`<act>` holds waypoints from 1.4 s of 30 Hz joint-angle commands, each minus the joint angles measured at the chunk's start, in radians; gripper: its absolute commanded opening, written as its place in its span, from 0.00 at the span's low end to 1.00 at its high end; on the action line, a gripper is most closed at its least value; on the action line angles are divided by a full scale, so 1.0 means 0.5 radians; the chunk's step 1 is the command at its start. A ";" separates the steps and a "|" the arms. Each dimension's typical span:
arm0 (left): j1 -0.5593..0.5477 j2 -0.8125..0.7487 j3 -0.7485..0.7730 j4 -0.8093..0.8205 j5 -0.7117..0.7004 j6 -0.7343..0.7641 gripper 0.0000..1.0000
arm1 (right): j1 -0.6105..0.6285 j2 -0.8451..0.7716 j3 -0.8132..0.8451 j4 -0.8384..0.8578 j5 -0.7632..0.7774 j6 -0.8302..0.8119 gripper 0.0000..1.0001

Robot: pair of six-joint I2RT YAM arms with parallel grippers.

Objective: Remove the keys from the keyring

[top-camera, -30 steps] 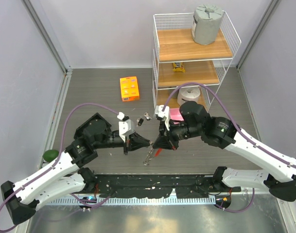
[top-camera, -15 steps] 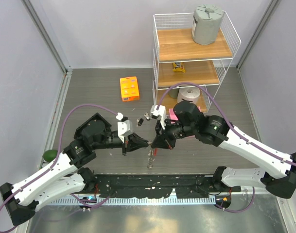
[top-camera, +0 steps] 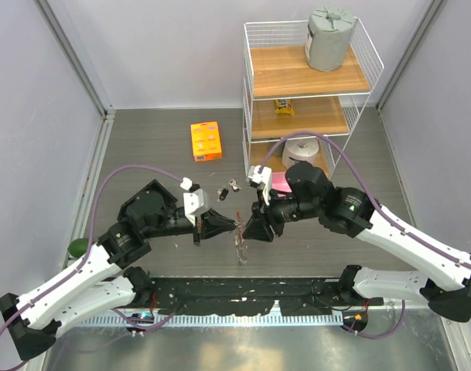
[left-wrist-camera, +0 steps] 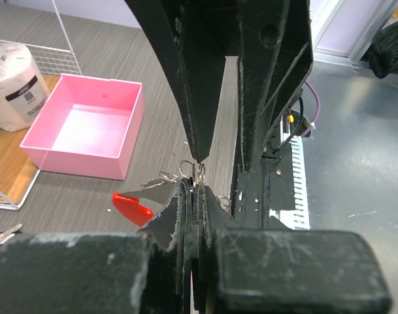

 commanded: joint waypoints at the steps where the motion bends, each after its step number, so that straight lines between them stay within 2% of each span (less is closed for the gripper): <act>1: 0.007 -0.043 0.140 0.064 -0.020 0.037 0.00 | -0.012 -0.151 -0.070 0.189 -0.018 -0.037 0.45; 3: 0.007 -0.049 0.155 0.061 -0.014 0.034 0.00 | -0.012 -0.219 -0.131 0.271 -0.031 -0.089 0.50; 7: 0.007 -0.043 0.198 0.036 -0.004 0.037 0.00 | -0.012 -0.357 -0.251 0.388 0.055 -0.202 0.53; 11: 0.007 -0.024 0.232 0.002 -0.001 0.056 0.00 | -0.012 -0.528 -0.426 0.633 0.129 -0.227 0.52; 17: 0.007 0.000 0.244 0.002 0.008 0.053 0.00 | -0.012 -0.703 -0.702 1.038 0.258 -0.230 0.45; 22: 0.007 0.010 0.238 0.021 0.017 0.043 0.00 | -0.012 -0.734 -0.834 1.266 0.187 -0.294 0.44; 34: 0.007 0.022 0.232 0.061 0.069 0.013 0.00 | -0.012 -0.633 -0.825 1.404 0.120 -0.307 0.33; 42: 0.007 0.019 0.238 0.064 0.063 0.010 0.00 | -0.006 -0.547 -0.760 1.321 -0.006 -0.316 0.32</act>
